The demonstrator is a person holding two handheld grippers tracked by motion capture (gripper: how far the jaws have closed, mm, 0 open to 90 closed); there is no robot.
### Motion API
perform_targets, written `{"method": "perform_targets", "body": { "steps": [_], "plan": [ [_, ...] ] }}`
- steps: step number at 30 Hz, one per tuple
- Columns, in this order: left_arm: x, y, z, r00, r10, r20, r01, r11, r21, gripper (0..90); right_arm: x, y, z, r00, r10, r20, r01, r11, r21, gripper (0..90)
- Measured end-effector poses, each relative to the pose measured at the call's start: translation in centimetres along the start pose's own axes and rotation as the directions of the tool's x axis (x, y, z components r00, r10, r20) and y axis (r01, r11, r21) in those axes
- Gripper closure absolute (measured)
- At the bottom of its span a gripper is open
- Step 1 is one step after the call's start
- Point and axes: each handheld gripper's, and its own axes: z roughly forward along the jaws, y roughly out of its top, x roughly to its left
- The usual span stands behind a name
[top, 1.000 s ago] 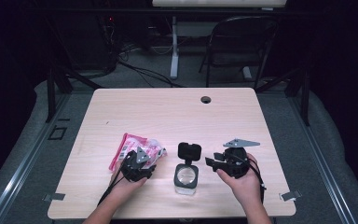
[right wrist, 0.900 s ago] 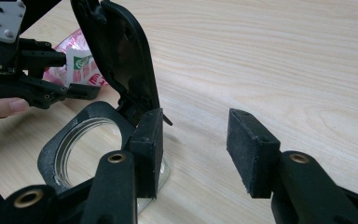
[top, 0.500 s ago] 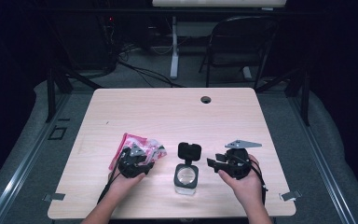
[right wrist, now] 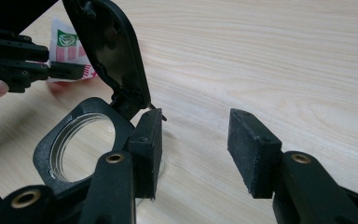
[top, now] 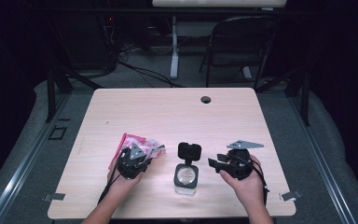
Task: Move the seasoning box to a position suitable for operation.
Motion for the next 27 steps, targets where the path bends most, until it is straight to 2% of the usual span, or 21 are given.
{"method": "perform_targets", "body": {
  "steps": [3, 6, 11, 17, 23, 27],
  "plan": [
    [0.4, 0.1, -0.4, 0.9998, -0.013, 0.016, 0.013, 0.9999, 0.0, 86.6, 0.1, 0.0, 0.1, 1.0, 0.0, -0.002, 0.0, 1.0, 0.002, 54.9],
    [0.6, 0.3, -0.8, 0.9998, -0.013, 0.014, 0.013, 0.9999, -0.007, 89.6, 0.0, 0.0, 0.0, 1.0, -0.001, -0.002, 0.001, 1.0, 0.001, 54.9],
    [1.2, 0.5, -1.1, 0.9985, -0.036, 0.041, 0.037, 0.9993, -0.001, 90.0, 0.0, 0.0, 0.0, 1.0, -0.001, -0.002, 0.001, 1.0, 0.001, 54.9],
    [1.5, 0.7, -1.4, 0.9979, -0.044, 0.047, 0.045, 0.999, -0.008, 90.0, 0.0, 0.0, 0.0, 1.0, 0.001, -0.003, -0.001, 1.0, -0.001, 54.8],
    [1.8, 1.2, -2.1, 0.9983, -0.03, 0.05, 0.029, 0.9995, 0.016, 90.0, 0.1, 0.1, -0.3, 1.0, 0.001, -0.009, -0.001, 1.0, -0.011, 54.6],
    [2.3, 1.8, -3.1, 0.9988, -0.029, 0.039, 0.029, 0.9995, 0.013, 90.0, -0.1, 0.2, -0.6, 0.9999, 0.008, -0.006, -0.009, 1.0, -0.019, 54.6]
  ]
}}
